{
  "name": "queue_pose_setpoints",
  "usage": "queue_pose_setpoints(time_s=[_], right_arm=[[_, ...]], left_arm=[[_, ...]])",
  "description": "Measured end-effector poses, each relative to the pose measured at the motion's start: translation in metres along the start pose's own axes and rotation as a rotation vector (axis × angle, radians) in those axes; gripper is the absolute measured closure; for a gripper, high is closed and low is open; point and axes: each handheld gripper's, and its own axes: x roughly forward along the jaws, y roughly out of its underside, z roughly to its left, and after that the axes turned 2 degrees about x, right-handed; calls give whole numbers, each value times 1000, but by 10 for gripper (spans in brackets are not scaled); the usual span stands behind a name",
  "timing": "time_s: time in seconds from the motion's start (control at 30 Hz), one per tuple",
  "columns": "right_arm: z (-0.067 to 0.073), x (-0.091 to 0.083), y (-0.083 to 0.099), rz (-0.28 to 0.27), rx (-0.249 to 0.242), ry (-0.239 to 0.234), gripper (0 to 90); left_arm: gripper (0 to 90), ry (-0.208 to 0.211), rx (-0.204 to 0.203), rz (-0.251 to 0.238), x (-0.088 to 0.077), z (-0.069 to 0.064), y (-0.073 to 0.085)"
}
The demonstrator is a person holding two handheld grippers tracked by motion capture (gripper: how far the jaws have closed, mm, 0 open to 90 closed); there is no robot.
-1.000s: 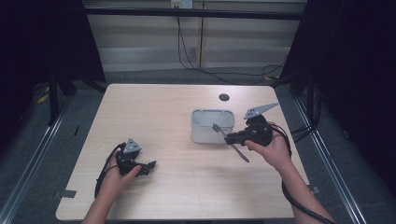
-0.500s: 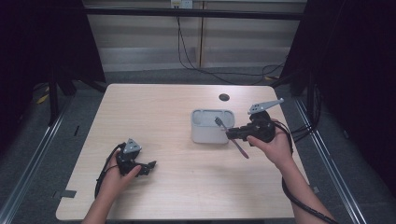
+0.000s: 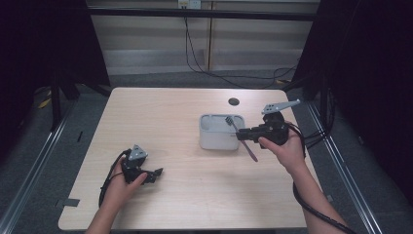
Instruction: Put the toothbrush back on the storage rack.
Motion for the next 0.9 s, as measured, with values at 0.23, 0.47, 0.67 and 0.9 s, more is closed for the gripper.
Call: queue_pose_setpoints(time_s=[0.23,0.47,0.67,0.9], right_arm=[[-2,-5,-4,-30,12,20,806],[-3,-11,-9,-72,21,28,806],[-2,-13,-14,-98,18,32,806],[-2,-15,-20,-130,18,47,807]], left_arm=[[145,0,0,0,0,0,0],[145,0,-1,-1,0,0,0],[145,0,-1,0,0,0,0],[145,-1,1,0,0,0,0]])
